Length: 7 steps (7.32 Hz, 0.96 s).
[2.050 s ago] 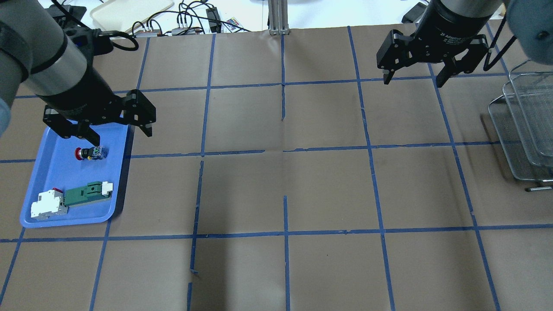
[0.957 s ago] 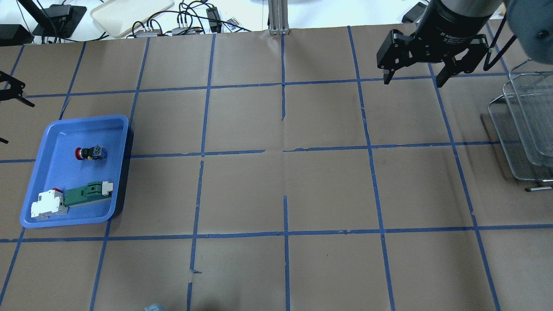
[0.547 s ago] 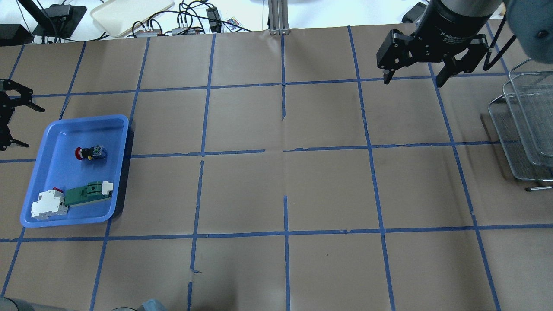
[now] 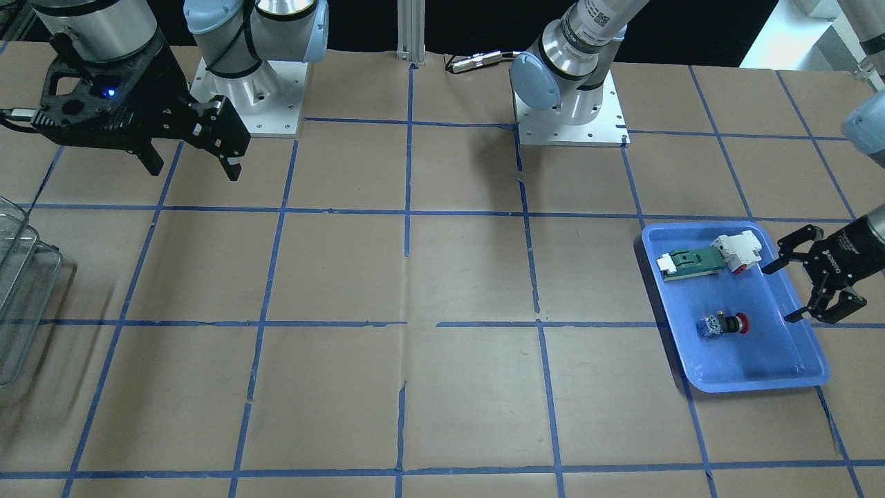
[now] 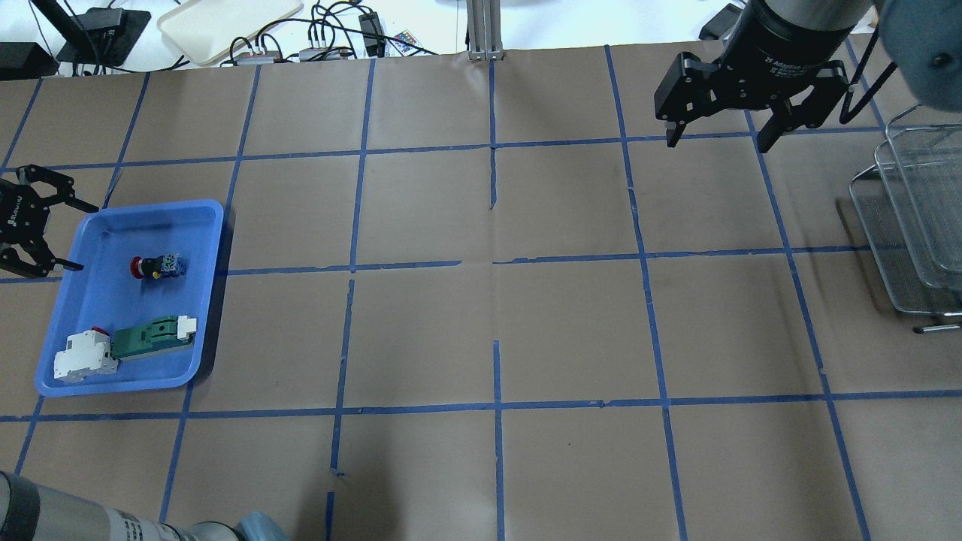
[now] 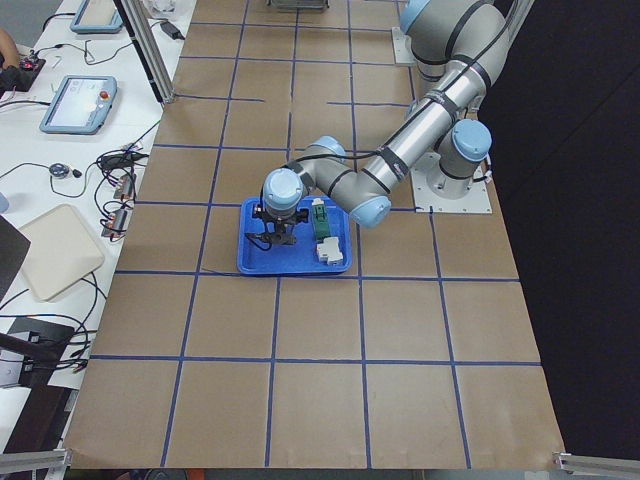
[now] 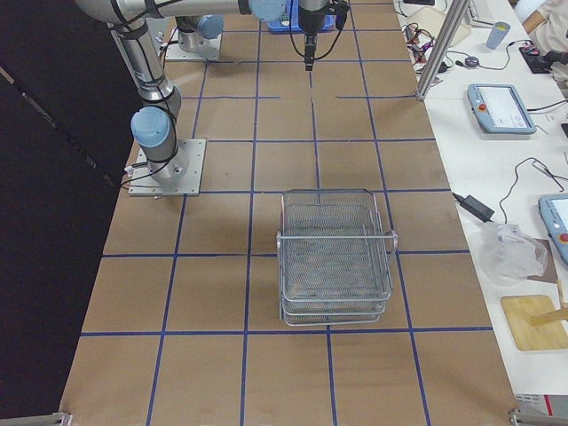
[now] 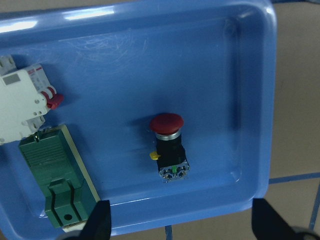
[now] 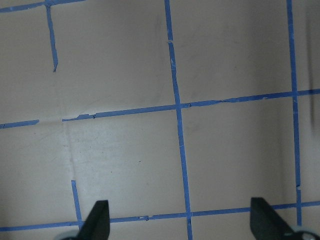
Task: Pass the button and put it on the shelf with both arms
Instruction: 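Move the left gripper low toward the red push button in the tray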
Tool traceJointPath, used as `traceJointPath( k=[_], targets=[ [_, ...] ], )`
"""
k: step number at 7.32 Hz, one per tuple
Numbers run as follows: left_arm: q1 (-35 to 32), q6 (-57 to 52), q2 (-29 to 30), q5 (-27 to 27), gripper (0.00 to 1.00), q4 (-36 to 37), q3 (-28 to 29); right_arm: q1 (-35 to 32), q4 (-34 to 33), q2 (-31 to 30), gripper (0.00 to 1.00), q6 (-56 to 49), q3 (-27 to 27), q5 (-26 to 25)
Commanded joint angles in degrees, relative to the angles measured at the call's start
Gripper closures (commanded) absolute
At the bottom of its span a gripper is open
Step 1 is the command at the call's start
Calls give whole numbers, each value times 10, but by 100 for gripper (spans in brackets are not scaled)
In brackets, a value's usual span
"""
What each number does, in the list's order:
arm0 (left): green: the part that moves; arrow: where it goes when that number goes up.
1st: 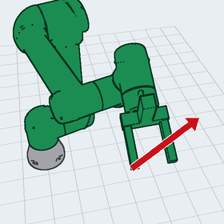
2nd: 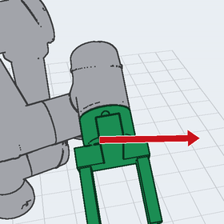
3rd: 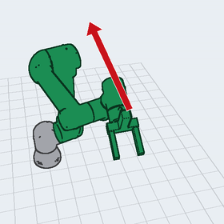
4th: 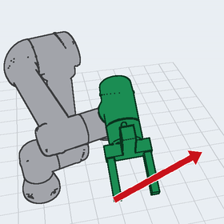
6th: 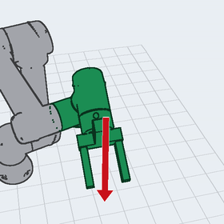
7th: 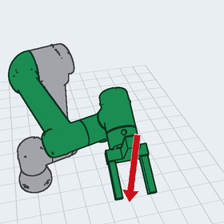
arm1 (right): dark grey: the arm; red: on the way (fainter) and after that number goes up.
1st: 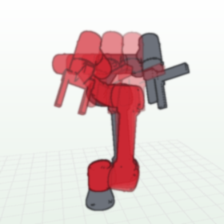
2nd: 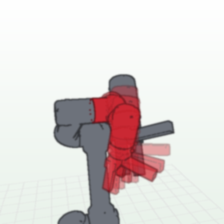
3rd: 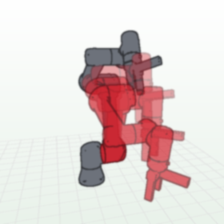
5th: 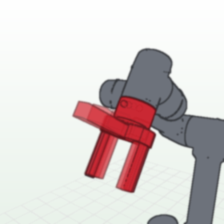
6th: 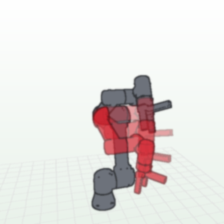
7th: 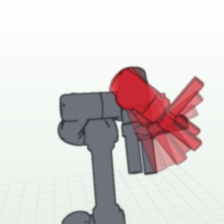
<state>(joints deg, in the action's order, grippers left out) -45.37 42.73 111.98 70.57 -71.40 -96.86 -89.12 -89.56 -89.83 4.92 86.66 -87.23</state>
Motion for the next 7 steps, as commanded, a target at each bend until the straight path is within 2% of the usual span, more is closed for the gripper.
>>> traceJointPath(
  k=[1, 2, 3, 7],
  targets=[
    [28, -5, 42, -59, 0, 0, 2, 0, 0, 0, 0, 0, 0, 1],
    [29, -4, 56, -89, 0, 0, 10, 0, 0, 0, 0, 0, 0, 1],
    [29, -6, 75, -90, 0, 0, 28, 0, 0, 0, 0, 0, 0, 1],
    [27, -33, 107, -91, 1, 1, 29, 0, 0, 0, 0, 0, 0, 1]
  ],
)
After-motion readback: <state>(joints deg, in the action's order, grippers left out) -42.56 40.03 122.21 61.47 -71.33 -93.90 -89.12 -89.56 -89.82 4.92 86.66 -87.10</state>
